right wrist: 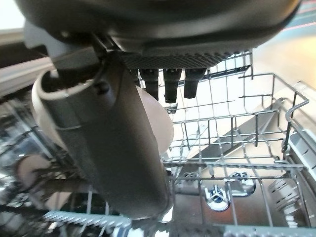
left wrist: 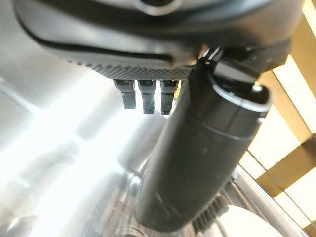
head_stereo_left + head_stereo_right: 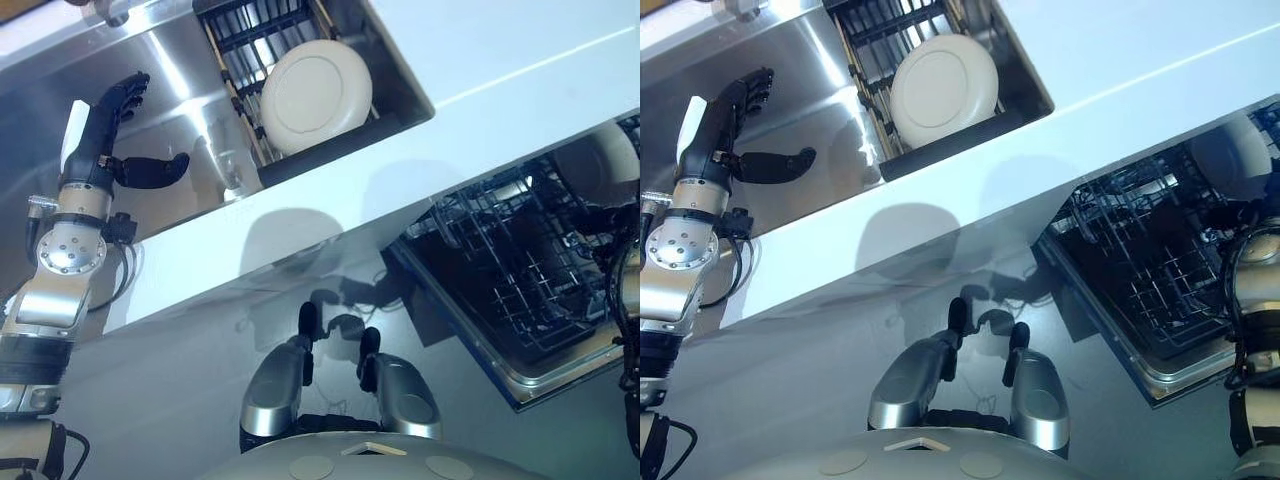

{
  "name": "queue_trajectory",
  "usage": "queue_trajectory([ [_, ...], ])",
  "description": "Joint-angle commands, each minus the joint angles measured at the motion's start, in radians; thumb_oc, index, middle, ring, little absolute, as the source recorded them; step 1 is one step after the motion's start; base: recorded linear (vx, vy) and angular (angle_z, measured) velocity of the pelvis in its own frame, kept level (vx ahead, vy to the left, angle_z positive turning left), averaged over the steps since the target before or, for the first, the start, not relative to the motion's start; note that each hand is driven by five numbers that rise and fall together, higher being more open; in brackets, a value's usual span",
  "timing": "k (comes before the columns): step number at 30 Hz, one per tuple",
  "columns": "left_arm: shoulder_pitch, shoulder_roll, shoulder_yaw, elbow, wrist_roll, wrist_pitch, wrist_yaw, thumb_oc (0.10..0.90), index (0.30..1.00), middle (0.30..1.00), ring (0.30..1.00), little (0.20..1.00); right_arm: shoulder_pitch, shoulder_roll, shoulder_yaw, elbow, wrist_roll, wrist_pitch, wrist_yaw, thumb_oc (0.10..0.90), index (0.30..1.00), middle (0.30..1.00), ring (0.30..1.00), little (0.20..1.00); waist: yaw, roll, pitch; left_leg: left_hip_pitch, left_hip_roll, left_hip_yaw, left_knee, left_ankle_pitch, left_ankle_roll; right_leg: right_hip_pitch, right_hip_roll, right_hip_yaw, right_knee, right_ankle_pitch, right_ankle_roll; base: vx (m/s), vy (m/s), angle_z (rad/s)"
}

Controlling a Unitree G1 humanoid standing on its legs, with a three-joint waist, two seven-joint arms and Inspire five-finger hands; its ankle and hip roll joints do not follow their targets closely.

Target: Pick up plates and place into dishwasher.

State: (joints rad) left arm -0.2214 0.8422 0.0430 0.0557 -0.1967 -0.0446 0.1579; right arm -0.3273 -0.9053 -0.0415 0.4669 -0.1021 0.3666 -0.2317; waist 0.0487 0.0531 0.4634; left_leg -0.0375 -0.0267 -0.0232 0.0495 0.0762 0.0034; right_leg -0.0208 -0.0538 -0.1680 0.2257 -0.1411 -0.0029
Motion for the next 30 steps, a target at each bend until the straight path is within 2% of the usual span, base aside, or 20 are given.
queue_trajectory([
  [1, 0.024, 0.008, 0.100, -0.073, 0.019, -0.080, 0.030, 0.800, 0.900, 0.900, 0.900, 0.900, 0.049, -0.013, -0.041, -0.098, -0.041, -0.095, -0.022, 0.800, 0.900, 0.900, 0.900, 0.900, -0.028, -0.031, -0.173, 0.020, -0.025, 0.031, 0.003, -0.114, -0.003, -0.003, 0.055, 0.000, 0.010, -0.034, 0.040, 0.00, 0.114, -0.25],
  [9, 0.052, -0.024, 0.121, -0.076, 0.048, -0.071, 0.032, 0.800, 0.900, 0.900, 0.900, 0.900, 0.166, 0.049, -0.154, -0.255, -0.021, -0.155, -0.017, 0.800, 0.900, 0.900, 0.900, 0.900, -0.065, -0.036, -0.238, 0.085, -0.026, 0.068, -0.038, -0.132, 0.011, 0.027, 0.047, 0.029, -0.016, -0.019, 0.066, -0.02, 0.108, -0.21],
  [13, 0.066, -0.042, 0.133, -0.077, 0.077, -0.074, 0.030, 0.800, 0.900, 0.900, 0.900, 0.900, 0.226, 0.101, -0.221, -0.343, 0.002, -0.201, -0.053, 0.800, 0.900, 0.900, 0.900, 0.900, -0.091, -0.038, -0.268, 0.113, -0.034, 0.084, -0.057, -0.142, 0.016, 0.037, 0.043, 0.050, -0.046, 0.003, 0.083, -0.05, 0.145, -0.17],
  [22, 0.090, -0.068, 0.166, -0.075, 0.145, -0.100, 0.047, 0.800, 0.900, 0.900, 0.900, 0.900, 0.352, 0.274, -0.286, -0.439, 0.019, -0.309, -0.166, 0.800, 0.900, 0.900, 0.900, 0.900, -0.143, -0.025, -0.315, 0.139, -0.051, 0.134, -0.072, -0.160, 0.032, 0.028, 0.029, 0.085, -0.062, 0.034, 0.114, -0.03, 0.146, -0.18],
  [24, 0.095, -0.071, 0.176, -0.072, 0.159, -0.099, 0.054, 0.800, 0.900, 0.900, 0.900, 0.900, 0.381, 0.323, -0.289, -0.443, 0.058, -0.332, -0.179, 0.800, 0.900, 0.900, 0.900, 0.900, -0.158, -0.020, -0.319, 0.142, -0.054, 0.144, -0.070, -0.166, 0.038, 0.020, 0.026, 0.097, -0.052, 0.037, 0.120, -0.01, 0.145, -0.14],
  [28, 0.094, -0.067, 0.188, -0.067, 0.179, -0.069, 0.060, 0.800, 0.900, 0.900, 0.900, 0.900, 0.448, 0.429, -0.254, -0.429, 0.178, -0.381, -0.080, 0.800, 0.900, 0.900, 0.900, 0.900, -0.187, -0.009, -0.324, 0.143, -0.061, 0.161, -0.058, -0.177, 0.048, 0.001, 0.018, 0.126, -0.029, 0.045, 0.133, 0.00, 0.130, -0.16],
  [30, 0.085, -0.043, 0.193, -0.063, 0.203, -0.024, 0.047, 0.800, 0.900, 0.900, 0.900, 0.900, 0.488, 0.472, -0.195, -0.418, 0.202, -0.419, 0.066, 0.800, 0.900, 0.900, 0.900, 0.900, -0.203, -0.004, -0.330, 0.142, -0.065, 0.171, -0.054, -0.181, 0.053, -0.008, 0.013, 0.139, -0.019, 0.050, 0.139, 0.00, 0.104, -0.16],
])
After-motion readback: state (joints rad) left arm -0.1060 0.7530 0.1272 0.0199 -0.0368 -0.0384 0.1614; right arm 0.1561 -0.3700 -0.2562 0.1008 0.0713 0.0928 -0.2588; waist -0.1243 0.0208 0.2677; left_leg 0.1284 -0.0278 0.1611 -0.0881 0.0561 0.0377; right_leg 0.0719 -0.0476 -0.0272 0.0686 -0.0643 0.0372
